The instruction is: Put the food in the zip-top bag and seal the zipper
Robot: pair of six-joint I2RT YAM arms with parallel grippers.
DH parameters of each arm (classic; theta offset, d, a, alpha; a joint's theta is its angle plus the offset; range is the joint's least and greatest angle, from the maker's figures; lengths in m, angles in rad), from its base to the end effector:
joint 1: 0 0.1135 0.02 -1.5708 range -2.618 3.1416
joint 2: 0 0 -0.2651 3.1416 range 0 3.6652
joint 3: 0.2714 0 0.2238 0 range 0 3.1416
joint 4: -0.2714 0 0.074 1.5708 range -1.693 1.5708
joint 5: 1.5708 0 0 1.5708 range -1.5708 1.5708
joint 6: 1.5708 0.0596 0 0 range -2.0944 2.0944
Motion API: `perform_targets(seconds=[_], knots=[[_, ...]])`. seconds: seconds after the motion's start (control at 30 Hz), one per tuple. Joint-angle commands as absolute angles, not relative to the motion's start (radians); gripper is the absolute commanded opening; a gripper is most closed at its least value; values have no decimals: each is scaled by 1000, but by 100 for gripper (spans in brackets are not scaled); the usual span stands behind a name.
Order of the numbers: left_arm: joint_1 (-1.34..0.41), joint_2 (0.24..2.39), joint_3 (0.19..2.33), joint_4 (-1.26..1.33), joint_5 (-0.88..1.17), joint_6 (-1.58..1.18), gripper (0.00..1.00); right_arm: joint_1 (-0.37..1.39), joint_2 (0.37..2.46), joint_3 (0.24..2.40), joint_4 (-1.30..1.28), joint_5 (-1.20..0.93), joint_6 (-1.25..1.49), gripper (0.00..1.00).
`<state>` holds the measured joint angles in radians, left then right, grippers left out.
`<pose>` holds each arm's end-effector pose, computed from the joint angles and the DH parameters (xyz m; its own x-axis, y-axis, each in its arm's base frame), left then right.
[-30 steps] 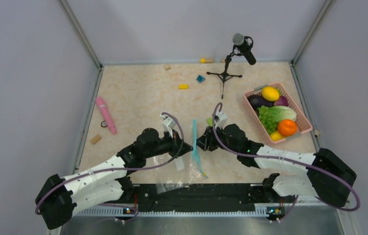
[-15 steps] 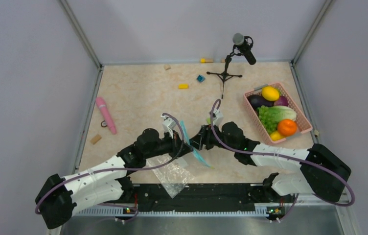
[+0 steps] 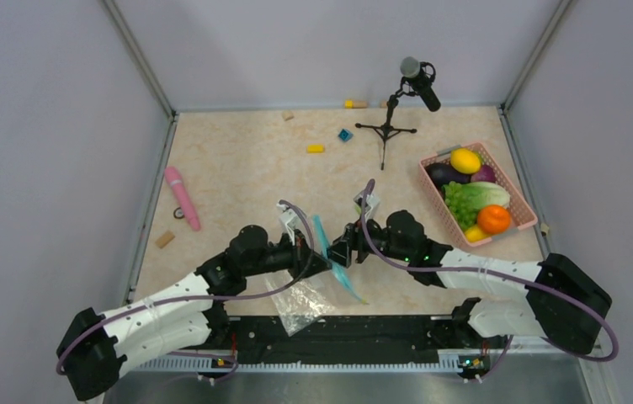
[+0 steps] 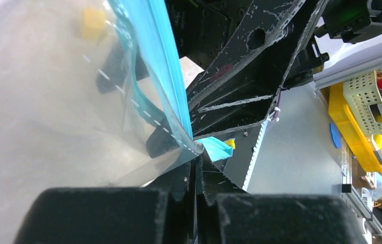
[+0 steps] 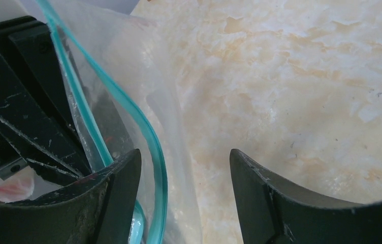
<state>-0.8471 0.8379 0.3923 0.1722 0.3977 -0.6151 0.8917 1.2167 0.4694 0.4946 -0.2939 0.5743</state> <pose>0.1067 -0.1556 0.2369 -0.6872 -0.0258 -0.7260 0.6628 0.3871 -0.6410 0.1460 0.2084 0.2269 -0.6321 0.0447 -0.7736 -0.6879 0.4272 0.5868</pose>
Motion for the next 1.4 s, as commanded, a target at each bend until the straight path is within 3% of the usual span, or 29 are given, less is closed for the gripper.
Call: perform_targets(seconds=[0.0, 0.13, 0.17, 0.3, 0.43, 0.5, 0.6, 0.63, 0.87, 0.97, 1.0, 1.03, 1.1, 1.13, 1.23, 1.37], knots=[[-844, 797, 384, 235, 408, -592, 0, 898, 1186, 453, 492, -338, 487, 63], [-844, 778, 387, 213, 402, -588, 0, 899, 1210, 461, 482, -304, 498, 53], [-844, 773, 389, 205, 397, -587, 0, 899, 1213, 464, 475, -295, 500, 46], [-845, 758, 390, 182, 354, -593, 0, 898, 1211, 467, 479, -283, 517, 0], [-844, 764, 413, 119, 232, -633, 1, 900, 1173, 479, 450, -207, 544, 0], [-844, 770, 430, 99, 169, -657, 47, 901, 1161, 516, 363, -126, 556, 0], [-844, 782, 468, 70, 144, -677, 93, 916, 1163, 580, 260, -23, 559, 0], [-844, 787, 479, 65, 150, -683, 97, 923, 1167, 599, 233, 8, 565, 0], [-845, 851, 515, 82, 163, -707, 98, 978, 1166, 670, 166, 166, 608, 0], [-851, 895, 528, 90, 156, -711, 97, 985, 1153, 677, 167, 187, 624, 0], [-853, 912, 539, 73, 138, -708, 91, 986, 1149, 678, 167, 183, 625, 0], [-854, 930, 554, 47, 117, -707, 77, 985, 1145, 677, 168, 179, 625, 0], [-859, 964, 584, -20, 65, -704, 18, 985, 1134, 671, 174, 161, 615, 0], [-861, 977, 605, -57, 32, -704, 0, 986, 1126, 670, 171, 156, 606, 0], [-869, 994, 661, -192, -138, -713, 0, 985, 1109, 684, 95, 195, 545, 0], [-870, 956, 756, -421, -358, -715, 0, 986, 1090, 725, -130, 495, 494, 0]])
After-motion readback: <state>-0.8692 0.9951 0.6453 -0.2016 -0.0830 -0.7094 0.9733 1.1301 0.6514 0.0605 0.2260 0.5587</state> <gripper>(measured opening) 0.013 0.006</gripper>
